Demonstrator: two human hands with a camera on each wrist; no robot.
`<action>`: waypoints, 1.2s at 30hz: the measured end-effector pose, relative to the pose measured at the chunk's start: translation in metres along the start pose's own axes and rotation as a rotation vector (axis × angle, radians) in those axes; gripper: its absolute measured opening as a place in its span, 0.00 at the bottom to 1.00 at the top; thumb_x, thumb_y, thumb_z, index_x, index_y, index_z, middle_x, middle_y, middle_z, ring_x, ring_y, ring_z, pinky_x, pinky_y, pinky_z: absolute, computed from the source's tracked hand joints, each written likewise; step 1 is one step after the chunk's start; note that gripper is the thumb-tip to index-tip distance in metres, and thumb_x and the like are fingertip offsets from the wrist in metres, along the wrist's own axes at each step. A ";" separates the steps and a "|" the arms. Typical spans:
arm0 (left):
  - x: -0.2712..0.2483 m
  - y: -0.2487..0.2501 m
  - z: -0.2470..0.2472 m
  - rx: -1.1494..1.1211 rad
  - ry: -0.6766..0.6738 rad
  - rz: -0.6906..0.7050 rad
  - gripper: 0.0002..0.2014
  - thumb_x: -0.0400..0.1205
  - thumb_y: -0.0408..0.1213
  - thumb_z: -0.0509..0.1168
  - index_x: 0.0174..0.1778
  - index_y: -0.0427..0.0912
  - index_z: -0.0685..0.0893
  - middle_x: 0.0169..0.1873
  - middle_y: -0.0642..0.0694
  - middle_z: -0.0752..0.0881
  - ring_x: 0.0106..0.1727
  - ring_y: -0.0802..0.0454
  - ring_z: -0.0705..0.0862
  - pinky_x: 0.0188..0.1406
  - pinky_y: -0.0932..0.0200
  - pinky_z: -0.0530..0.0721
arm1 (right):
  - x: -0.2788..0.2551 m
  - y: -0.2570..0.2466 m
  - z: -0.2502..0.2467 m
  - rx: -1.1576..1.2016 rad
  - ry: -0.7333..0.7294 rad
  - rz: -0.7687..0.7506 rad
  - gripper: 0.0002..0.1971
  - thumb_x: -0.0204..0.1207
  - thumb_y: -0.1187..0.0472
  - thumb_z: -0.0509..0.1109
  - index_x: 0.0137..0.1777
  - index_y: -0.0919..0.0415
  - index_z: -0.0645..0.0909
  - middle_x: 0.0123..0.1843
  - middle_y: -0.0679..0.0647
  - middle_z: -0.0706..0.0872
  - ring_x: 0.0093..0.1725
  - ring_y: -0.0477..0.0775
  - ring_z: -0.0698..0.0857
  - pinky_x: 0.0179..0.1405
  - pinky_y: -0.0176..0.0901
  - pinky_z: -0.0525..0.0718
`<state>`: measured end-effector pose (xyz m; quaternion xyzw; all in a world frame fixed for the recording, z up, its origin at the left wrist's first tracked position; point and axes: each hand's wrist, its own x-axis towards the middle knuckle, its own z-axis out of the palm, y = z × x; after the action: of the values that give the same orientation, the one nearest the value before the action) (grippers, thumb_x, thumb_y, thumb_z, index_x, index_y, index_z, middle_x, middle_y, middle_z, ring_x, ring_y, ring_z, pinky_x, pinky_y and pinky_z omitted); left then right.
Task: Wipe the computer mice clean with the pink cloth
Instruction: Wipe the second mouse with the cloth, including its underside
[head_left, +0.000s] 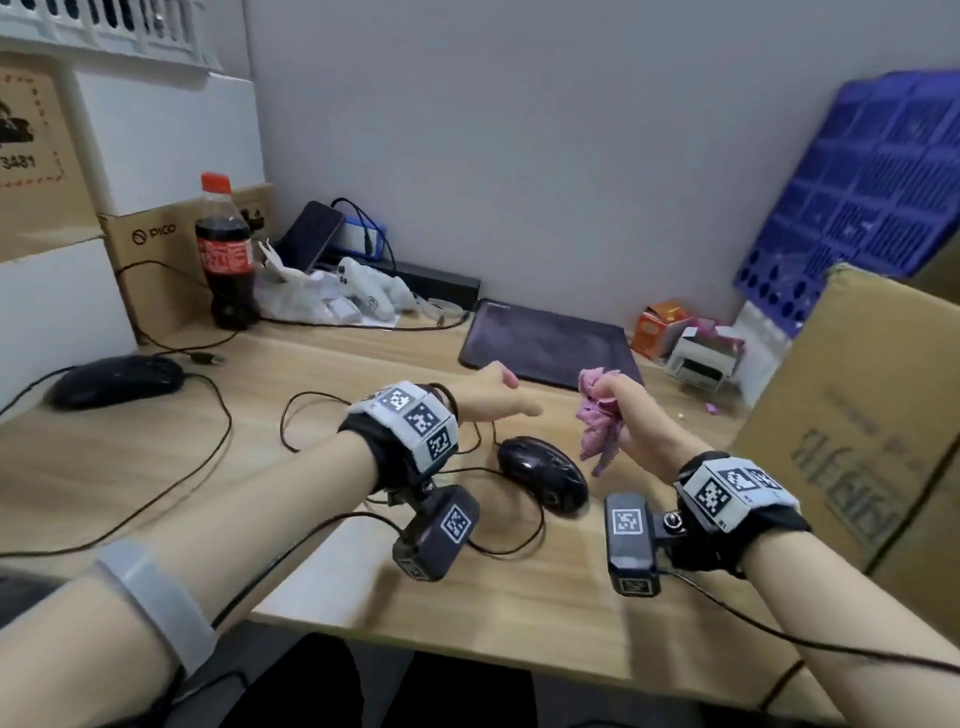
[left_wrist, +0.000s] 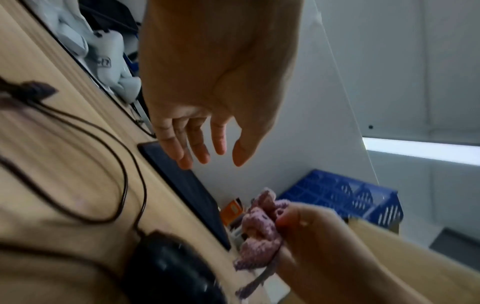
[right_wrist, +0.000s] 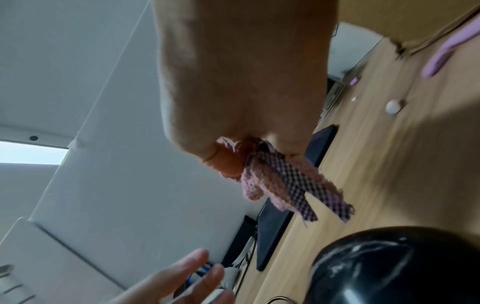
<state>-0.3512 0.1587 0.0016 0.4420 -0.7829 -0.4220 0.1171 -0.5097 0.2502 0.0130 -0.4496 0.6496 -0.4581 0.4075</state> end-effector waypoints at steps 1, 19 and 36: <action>-0.001 0.000 0.008 0.068 -0.016 -0.017 0.38 0.76 0.54 0.73 0.76 0.40 0.67 0.68 0.43 0.76 0.67 0.47 0.76 0.67 0.52 0.75 | -0.002 0.005 -0.002 0.006 0.013 0.005 0.14 0.79 0.58 0.56 0.30 0.53 0.64 0.25 0.54 0.64 0.18 0.53 0.70 0.22 0.41 0.76; 0.000 0.007 0.090 0.646 -0.014 0.019 0.60 0.57 0.69 0.74 0.79 0.51 0.50 0.66 0.34 0.77 0.69 0.34 0.71 0.68 0.41 0.76 | -0.033 0.046 -0.025 -0.086 0.162 0.007 0.13 0.80 0.77 0.61 0.61 0.66 0.70 0.38 0.59 0.80 0.31 0.54 0.80 0.19 0.40 0.78; -0.007 -0.002 0.087 0.534 -0.061 0.120 0.65 0.60 0.60 0.82 0.83 0.53 0.43 0.71 0.33 0.68 0.77 0.36 0.65 0.75 0.41 0.69 | -0.020 0.068 -0.020 -0.126 0.130 -0.012 0.16 0.77 0.71 0.71 0.65 0.68 0.81 0.50 0.64 0.89 0.42 0.55 0.85 0.37 0.42 0.84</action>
<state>-0.3945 0.2124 -0.0521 0.3970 -0.8944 -0.2060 -0.0024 -0.5380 0.2860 -0.0446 -0.4477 0.6995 -0.4471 0.3324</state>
